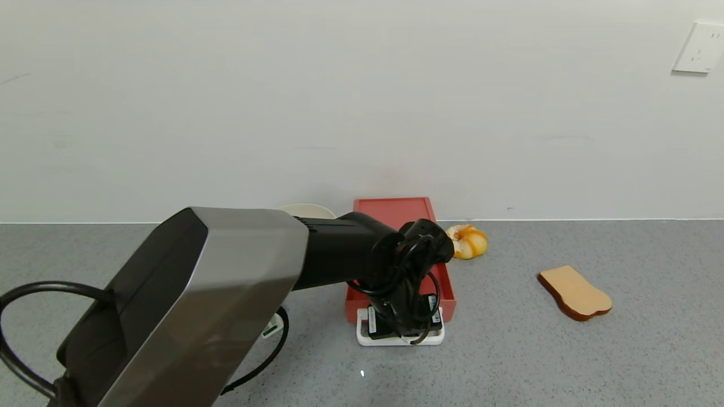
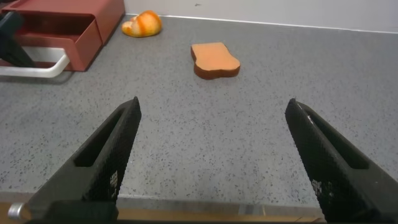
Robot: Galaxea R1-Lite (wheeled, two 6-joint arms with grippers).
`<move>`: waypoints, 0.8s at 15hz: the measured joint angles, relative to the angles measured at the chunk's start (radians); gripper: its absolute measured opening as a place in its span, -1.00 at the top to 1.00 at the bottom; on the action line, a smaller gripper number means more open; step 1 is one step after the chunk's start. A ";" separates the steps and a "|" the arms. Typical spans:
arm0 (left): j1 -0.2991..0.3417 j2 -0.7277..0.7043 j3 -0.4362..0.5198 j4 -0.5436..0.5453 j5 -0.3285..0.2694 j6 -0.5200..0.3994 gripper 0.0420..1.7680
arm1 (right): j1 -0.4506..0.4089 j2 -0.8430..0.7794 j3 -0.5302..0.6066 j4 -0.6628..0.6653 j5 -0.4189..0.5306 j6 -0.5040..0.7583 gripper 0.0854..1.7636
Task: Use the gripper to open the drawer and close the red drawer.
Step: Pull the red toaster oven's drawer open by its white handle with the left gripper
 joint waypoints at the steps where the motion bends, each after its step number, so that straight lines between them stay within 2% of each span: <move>1: -0.007 -0.003 0.002 0.017 -0.001 -0.011 0.92 | 0.000 0.000 0.000 0.000 0.000 0.000 -0.94; 12: -0.047 -0.038 0.055 0.037 -0.005 -0.083 0.92 | 0.000 0.000 0.000 0.000 0.000 0.000 -0.94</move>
